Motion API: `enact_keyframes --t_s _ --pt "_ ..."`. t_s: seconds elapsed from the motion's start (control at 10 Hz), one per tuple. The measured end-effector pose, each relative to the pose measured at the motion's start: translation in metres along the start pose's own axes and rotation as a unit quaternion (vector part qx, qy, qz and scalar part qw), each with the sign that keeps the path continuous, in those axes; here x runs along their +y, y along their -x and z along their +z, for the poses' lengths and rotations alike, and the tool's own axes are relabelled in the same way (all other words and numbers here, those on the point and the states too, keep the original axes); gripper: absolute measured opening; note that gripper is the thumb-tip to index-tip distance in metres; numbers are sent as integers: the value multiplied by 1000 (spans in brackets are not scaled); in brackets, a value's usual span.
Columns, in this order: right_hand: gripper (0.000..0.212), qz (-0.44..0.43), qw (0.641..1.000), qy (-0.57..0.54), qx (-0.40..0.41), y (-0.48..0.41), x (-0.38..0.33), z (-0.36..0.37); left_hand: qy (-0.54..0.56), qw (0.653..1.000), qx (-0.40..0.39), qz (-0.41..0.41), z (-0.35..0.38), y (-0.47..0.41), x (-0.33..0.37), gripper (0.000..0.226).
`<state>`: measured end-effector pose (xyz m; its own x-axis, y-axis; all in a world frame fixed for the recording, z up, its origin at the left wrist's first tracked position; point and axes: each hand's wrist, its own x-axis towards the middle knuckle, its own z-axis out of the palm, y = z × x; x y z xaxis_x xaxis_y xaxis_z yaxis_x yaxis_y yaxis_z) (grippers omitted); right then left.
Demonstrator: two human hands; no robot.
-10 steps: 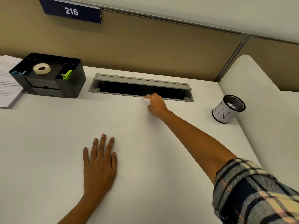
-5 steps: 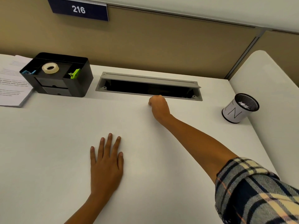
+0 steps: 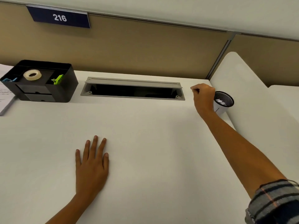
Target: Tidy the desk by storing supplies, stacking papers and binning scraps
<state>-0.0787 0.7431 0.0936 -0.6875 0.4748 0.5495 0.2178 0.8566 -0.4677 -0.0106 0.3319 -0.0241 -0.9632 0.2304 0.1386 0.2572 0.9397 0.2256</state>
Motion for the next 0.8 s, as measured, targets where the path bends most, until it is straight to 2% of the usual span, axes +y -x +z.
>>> enact_keyframes --t_s 0.2,0.3,0.5,0.8 --pt "20 71 993 81 50 -17 56 -44 4 1000 -2 -2 0 0 1 58" --pt "22 84 990 106 28 -14 72 -55 7 1000 0 -4 0 0 1 58" --pt "20 60 990 125 -17 -2 74 -62 11 1000 0 -4 -1 0 1 59" --pt "17 13 998 65 18 16 51 -65 21 1000 13 2 1 1 -1 60"
